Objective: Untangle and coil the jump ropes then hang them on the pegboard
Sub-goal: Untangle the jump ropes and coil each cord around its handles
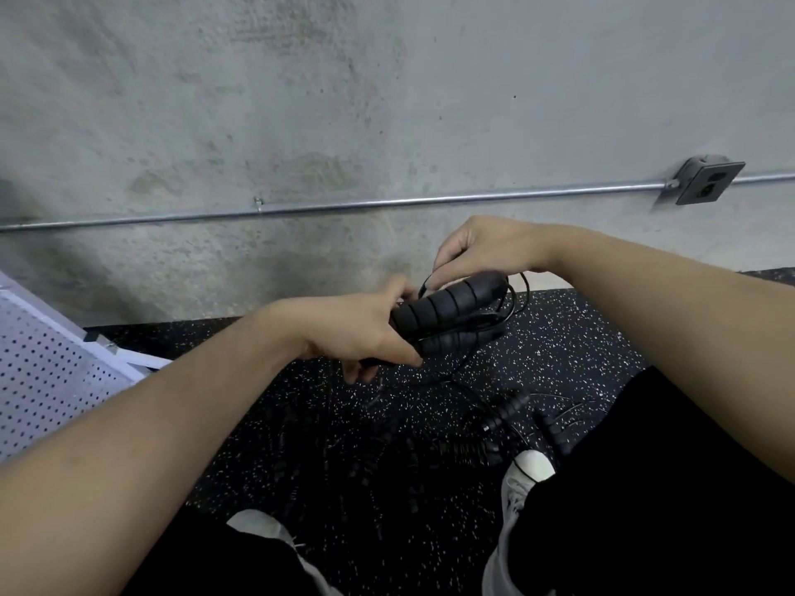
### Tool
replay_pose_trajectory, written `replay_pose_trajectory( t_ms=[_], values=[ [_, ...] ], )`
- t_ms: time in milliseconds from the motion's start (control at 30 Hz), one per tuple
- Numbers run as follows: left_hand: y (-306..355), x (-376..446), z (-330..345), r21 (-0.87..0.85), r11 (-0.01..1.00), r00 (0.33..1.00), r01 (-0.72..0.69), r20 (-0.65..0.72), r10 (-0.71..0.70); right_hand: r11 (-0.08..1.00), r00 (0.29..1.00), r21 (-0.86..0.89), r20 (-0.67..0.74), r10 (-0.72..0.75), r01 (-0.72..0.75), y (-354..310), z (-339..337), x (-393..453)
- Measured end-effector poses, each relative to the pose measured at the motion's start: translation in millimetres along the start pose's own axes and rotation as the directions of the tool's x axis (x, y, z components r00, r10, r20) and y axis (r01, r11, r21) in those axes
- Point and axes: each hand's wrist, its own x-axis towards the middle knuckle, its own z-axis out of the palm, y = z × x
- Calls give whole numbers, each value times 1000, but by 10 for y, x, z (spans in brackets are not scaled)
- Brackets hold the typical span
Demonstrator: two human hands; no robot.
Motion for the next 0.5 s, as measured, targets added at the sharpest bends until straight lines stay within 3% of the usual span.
replay_pose_trajectory(
  t_ms=[167,300,500],
  values=[
    [-112,109,43,35,992,988,118,-102,-114,1000,997,-3,-77,3,-3,-244,54,47],
    [-264,207,-15,-229,956,955,185,-187,-229,994,985,-112,-167,-41,22,-507,161,112],
    [-361,299,57,-385,906,939,176,-210,-272,977,981,-191,-149,-121,91,-733,446,141]
  ],
)
